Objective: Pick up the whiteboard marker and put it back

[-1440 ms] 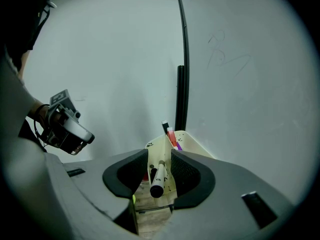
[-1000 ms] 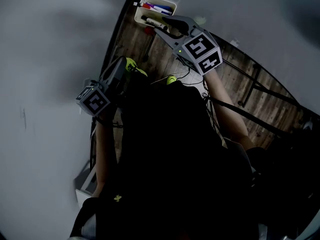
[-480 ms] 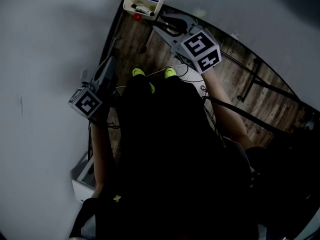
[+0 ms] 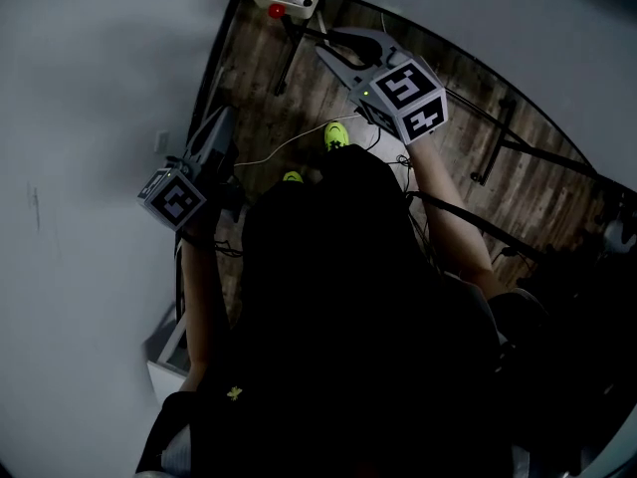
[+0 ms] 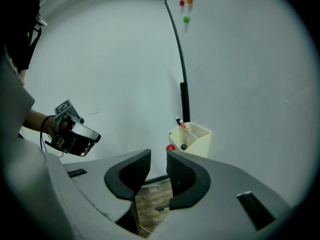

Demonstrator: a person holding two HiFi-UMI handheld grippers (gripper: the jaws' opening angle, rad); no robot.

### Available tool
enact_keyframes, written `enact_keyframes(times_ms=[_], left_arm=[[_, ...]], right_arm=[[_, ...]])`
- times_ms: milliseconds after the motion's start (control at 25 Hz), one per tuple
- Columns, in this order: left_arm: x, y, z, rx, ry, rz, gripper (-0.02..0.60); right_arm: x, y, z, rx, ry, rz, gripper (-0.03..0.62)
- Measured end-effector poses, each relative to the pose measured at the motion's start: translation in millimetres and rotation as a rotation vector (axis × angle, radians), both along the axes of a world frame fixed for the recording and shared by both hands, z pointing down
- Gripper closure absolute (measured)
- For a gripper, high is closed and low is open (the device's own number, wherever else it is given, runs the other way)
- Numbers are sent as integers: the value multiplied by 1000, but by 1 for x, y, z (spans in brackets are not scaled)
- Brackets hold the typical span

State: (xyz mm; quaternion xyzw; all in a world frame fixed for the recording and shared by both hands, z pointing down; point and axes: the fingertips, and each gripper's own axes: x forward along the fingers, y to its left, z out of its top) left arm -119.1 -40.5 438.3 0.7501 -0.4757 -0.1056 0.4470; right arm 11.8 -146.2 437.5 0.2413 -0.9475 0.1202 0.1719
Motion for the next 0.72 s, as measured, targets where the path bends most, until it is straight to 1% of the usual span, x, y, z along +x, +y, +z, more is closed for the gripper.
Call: enact_keyframes(times_ms=[120, 320, 440, 480, 720], left_arm=[[-7, 13, -1, -9, 7, 15, 549], [-21, 51, -5, 27, 33, 38, 549], [-25, 64, -8, 48, 47, 53, 549], [-27, 68, -9, 55, 49, 60, 549], [-41, 95, -15, 92, 72, 108, 549]], right_arm=[[-2, 12, -5, 0, 10, 22, 499], [-13, 60, -13, 11, 28, 36, 531], [-22, 80, -15, 10, 33, 34, 583], [-26, 87, -16, 9, 35, 35, 589], [-50, 127, -22, 16, 40, 43, 591]])
